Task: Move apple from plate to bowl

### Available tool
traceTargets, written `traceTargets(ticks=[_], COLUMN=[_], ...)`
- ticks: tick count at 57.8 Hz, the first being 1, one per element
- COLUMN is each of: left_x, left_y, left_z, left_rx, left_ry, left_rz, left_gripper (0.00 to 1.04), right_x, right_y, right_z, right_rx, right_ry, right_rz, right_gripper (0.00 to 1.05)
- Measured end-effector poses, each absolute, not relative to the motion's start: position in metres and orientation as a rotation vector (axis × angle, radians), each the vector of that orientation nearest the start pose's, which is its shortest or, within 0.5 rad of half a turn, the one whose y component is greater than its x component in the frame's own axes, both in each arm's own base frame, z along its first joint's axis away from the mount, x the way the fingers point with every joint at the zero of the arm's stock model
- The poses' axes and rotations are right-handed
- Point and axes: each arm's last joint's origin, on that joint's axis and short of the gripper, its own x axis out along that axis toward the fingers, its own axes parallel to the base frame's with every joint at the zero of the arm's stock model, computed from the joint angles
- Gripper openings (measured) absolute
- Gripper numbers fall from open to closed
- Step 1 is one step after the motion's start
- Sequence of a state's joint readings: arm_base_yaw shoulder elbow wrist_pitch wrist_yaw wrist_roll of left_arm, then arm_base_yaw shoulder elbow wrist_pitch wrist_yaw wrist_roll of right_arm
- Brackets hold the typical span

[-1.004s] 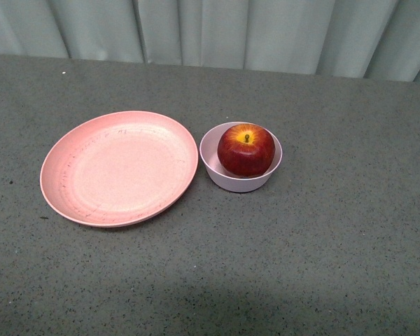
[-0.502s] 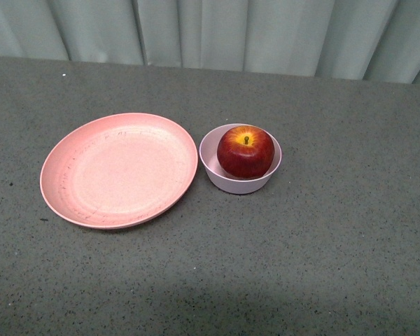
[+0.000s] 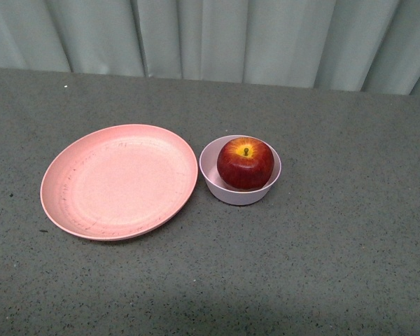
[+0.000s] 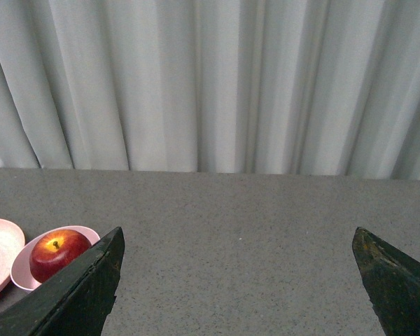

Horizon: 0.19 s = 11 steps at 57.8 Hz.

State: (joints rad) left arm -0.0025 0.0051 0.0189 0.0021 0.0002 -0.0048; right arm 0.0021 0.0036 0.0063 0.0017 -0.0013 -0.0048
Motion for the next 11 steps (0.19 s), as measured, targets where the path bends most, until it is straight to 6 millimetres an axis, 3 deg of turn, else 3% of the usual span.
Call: traceTargets(ticks=[11], left_x=[0.0968], left_y=[-0.0002], left_z=[0.1697], left_rx=[-0.005], left_ry=[-0.016], left_rz=[-0.003], left_gripper=[0.98], right_x=[0.0975], right_y=[0.0002], right_z=[0.1655], right_rx=[-0.005], right_ry=[-0.004], right_rz=[0.003], right_gripper=[0.95])
